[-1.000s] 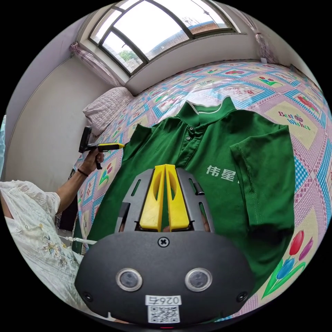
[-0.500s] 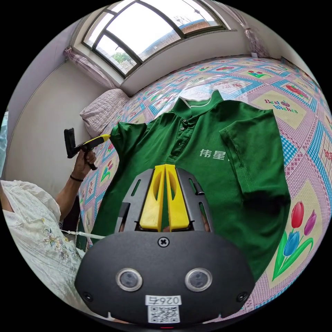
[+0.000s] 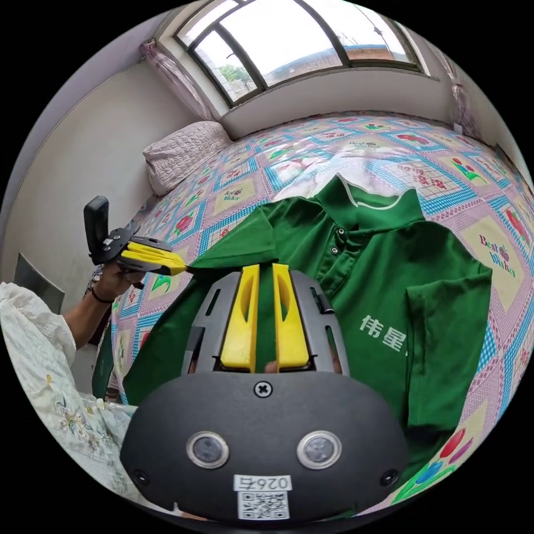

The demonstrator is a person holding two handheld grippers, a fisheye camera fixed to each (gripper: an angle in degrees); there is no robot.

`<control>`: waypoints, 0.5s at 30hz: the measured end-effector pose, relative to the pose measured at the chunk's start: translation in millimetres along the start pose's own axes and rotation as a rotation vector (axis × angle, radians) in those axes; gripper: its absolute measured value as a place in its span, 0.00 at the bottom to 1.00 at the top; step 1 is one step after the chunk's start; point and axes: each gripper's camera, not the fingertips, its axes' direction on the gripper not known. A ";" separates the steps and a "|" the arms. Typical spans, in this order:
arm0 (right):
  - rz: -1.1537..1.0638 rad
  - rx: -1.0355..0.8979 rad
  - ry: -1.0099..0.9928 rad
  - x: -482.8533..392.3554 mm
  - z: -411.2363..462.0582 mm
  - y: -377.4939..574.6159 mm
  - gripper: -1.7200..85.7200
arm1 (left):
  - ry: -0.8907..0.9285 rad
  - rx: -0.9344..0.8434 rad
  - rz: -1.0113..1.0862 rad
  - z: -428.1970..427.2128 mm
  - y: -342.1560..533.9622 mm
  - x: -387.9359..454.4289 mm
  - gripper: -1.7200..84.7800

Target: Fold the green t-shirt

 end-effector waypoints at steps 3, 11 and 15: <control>-0.037 -0.049 0.011 -14.2 46.8 -33.6 0.08 | 0.169 0.090 -0.063 -1.5 13.3 -23.6 0.01; -0.136 -0.262 0.157 -48.5 155.6 -64.5 0.02 | 0.258 0.071 -0.167 34.2 29.6 -70.0 0.01; -0.230 -0.290 0.305 -79.2 170.7 -63.4 0.00 | 0.233 0.041 -0.218 36.7 48.8 -90.6 0.01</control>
